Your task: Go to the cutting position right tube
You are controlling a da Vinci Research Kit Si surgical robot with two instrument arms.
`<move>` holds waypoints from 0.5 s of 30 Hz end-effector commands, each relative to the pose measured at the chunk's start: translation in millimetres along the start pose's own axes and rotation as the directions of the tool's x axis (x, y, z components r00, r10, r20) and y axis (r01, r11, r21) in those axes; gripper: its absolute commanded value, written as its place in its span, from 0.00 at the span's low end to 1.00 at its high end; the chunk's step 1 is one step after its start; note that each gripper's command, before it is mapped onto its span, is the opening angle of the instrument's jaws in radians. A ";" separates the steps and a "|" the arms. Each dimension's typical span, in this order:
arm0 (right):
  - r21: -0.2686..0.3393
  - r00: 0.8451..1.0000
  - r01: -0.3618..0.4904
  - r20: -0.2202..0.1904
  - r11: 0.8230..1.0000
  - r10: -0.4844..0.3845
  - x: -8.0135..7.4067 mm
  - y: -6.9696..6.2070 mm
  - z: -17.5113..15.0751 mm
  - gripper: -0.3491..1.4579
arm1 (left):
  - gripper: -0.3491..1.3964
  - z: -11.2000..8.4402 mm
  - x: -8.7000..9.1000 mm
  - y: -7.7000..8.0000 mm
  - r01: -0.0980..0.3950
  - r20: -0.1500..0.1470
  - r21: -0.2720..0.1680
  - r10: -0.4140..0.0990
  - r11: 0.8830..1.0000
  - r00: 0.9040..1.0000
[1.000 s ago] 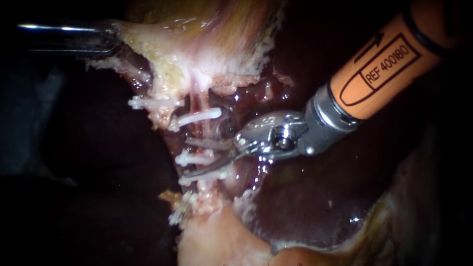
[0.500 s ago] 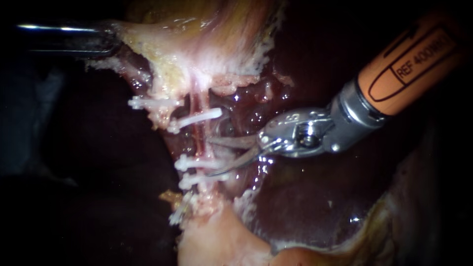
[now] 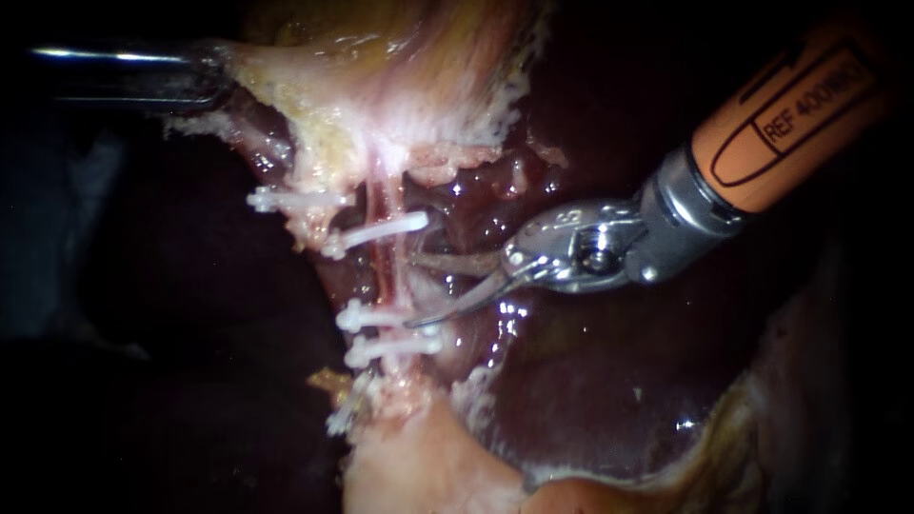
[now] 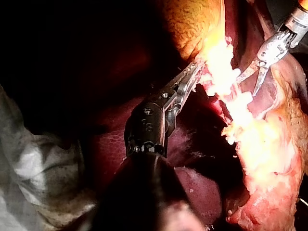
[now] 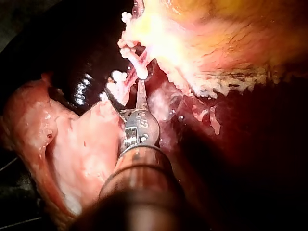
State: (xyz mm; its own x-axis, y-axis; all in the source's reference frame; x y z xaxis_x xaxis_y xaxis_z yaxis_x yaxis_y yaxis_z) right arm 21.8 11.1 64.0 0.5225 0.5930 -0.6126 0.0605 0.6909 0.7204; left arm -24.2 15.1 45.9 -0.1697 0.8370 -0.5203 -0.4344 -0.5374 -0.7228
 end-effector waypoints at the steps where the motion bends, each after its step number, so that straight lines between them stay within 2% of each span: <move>1: 0.006 1.000 0.000 -0.002 1.000 0.000 0.1 0.0 0.3 0.97 | 0.00 0.0 0.0 0.0 0.000 0.000 0.000 0.000 1.000 1.000; 15: 0.096 0.997 0.018 -0.074 0.995 -0.011 2.1 0.4 4.3 0.96 | 0.00 0.0 0.0 0.0 0.000 0.000 0.000 0.000 1.000 1.000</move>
State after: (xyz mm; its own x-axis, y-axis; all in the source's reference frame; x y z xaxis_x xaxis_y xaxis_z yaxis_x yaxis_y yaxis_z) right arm 26.9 10.8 64.5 0.4536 0.6148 -0.6451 0.1560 0.6580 0.7367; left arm -24.2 15.1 45.9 -0.1697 0.8369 -0.5204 -0.4343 -0.5376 -0.7228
